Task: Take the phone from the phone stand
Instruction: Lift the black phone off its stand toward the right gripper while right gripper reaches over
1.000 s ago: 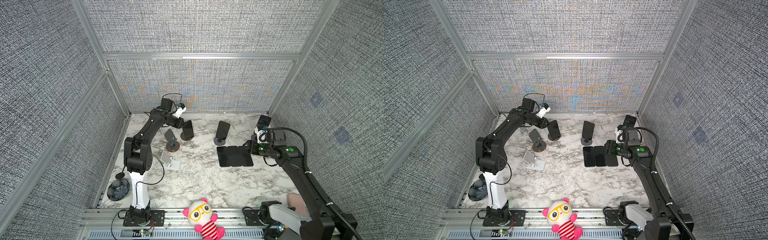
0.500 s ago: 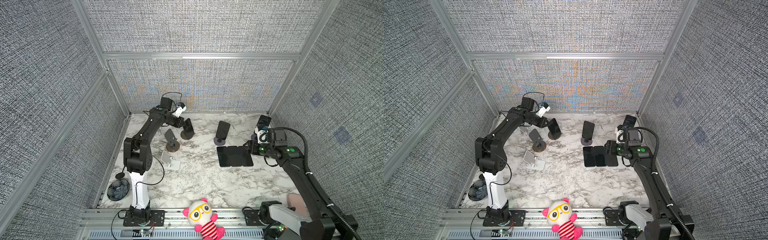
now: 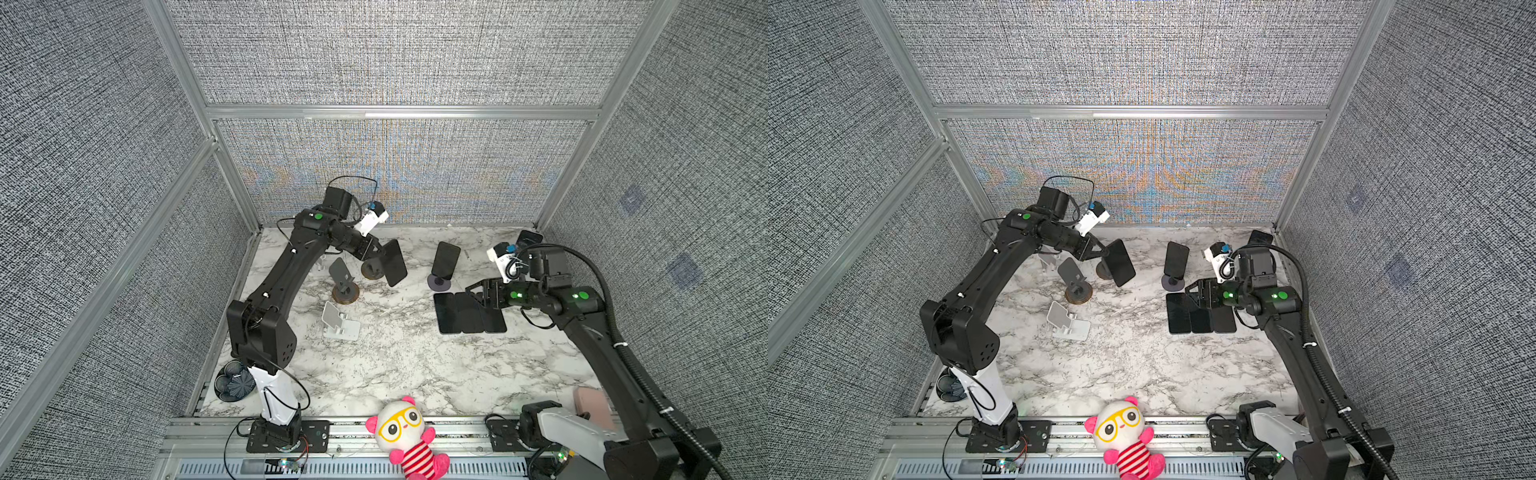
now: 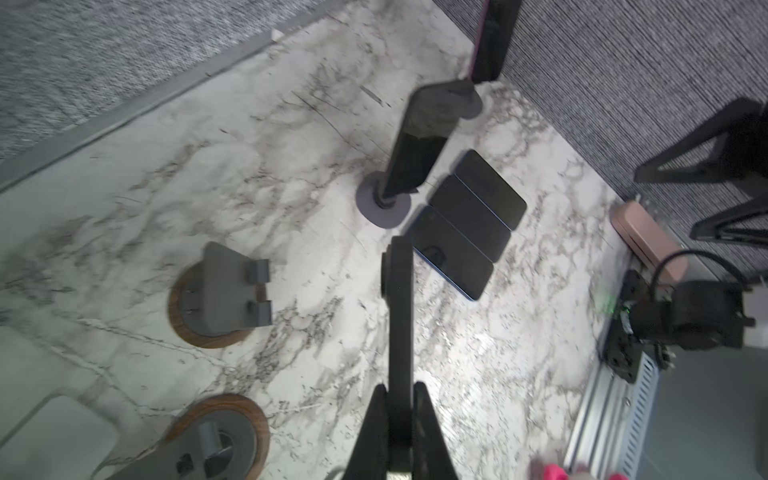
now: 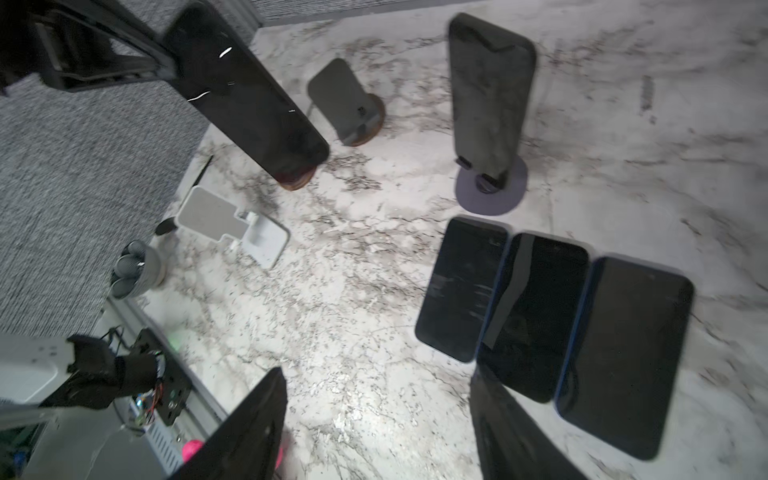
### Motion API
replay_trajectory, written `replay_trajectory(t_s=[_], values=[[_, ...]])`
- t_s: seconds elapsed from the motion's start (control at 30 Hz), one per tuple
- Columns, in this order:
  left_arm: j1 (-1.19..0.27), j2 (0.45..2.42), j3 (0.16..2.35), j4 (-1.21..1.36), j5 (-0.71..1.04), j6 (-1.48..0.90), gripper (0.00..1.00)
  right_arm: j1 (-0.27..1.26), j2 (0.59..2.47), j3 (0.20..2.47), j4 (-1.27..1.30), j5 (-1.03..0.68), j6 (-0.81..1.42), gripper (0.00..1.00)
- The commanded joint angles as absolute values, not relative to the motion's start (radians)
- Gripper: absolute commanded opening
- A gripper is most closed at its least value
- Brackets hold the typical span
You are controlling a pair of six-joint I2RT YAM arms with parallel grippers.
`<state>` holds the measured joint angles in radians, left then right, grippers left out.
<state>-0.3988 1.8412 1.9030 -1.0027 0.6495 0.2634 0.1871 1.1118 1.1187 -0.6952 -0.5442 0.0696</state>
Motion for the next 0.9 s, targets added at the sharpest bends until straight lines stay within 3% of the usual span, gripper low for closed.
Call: replay_trajectory(t_s=[0.0,0.1,0.3,0.5,0.87], values=[[-0.438,1.816,1.880,-1.086,0.759,0.369,0.00,0.202,1.126,1.125,-0.640,-0.784,0.013,0.67],[-0.458,1.804,1.861,-1.099,0.856,0.428,0.00,0.202,1.167,1.137,-0.630,-1.001,-0.027,0.66],[-0.472,1.808,1.855,-1.132,0.987,0.525,0.00,0.216,1.218,1.105,-0.519,-1.098,-0.009,0.61],[-0.480,1.848,1.873,-1.140,1.094,0.571,0.00,0.268,1.287,1.100,-0.460,-1.097,-0.018,0.64],[-0.489,1.859,1.876,-1.147,1.098,0.586,0.00,0.306,1.385,1.105,-0.398,-1.107,-0.008,0.64]])
